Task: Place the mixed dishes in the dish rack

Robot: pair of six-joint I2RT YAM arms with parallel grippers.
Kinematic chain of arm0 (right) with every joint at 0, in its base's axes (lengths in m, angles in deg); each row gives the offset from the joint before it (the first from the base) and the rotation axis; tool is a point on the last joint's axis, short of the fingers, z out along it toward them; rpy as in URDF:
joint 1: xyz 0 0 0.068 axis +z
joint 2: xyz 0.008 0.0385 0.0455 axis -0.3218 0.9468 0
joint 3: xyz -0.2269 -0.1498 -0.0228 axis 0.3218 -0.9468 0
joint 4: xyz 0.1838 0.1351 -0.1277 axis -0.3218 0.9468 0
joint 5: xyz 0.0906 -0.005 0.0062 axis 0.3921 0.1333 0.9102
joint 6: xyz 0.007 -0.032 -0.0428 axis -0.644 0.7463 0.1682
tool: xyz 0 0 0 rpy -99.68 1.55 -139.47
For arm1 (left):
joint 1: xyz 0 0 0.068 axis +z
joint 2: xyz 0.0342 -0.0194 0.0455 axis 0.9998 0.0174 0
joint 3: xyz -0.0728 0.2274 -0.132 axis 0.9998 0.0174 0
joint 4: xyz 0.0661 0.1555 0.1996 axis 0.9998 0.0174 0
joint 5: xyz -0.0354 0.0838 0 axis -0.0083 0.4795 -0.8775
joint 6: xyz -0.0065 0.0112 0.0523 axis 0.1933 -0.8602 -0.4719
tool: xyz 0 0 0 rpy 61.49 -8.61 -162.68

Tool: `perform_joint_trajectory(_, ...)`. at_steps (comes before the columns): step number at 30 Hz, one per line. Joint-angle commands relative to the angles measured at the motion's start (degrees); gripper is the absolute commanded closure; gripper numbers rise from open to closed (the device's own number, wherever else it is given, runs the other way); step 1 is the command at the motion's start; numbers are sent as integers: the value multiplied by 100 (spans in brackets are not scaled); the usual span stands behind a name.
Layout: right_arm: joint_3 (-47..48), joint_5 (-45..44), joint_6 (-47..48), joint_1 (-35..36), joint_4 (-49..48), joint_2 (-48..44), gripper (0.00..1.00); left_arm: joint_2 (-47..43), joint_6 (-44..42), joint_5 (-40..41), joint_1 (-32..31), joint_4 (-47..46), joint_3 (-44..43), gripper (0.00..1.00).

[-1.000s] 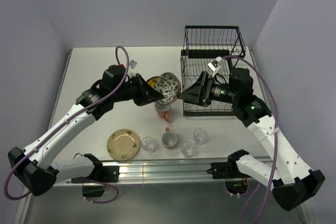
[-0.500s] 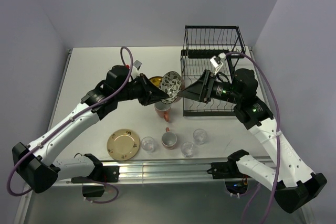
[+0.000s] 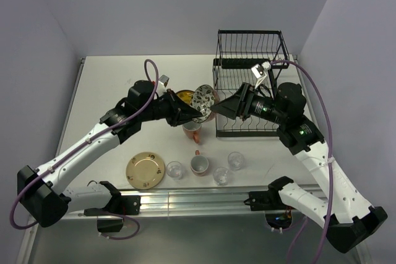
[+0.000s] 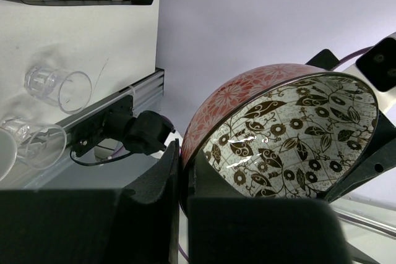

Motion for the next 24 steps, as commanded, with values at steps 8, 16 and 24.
perform_joint_trajectory(8,203,-130,-69,131,-434,-41,36,202,108,-10,-198,-672,-240,100)
perform_joint_trajectory(16,150,-140,-95,140,-522,-67,100,342,205,-72,-251,-918,-170,95)
perform_joint_trajectory(24,27,-61,-236,140,-610,-128,100,483,205,-151,-251,-1095,-222,60)
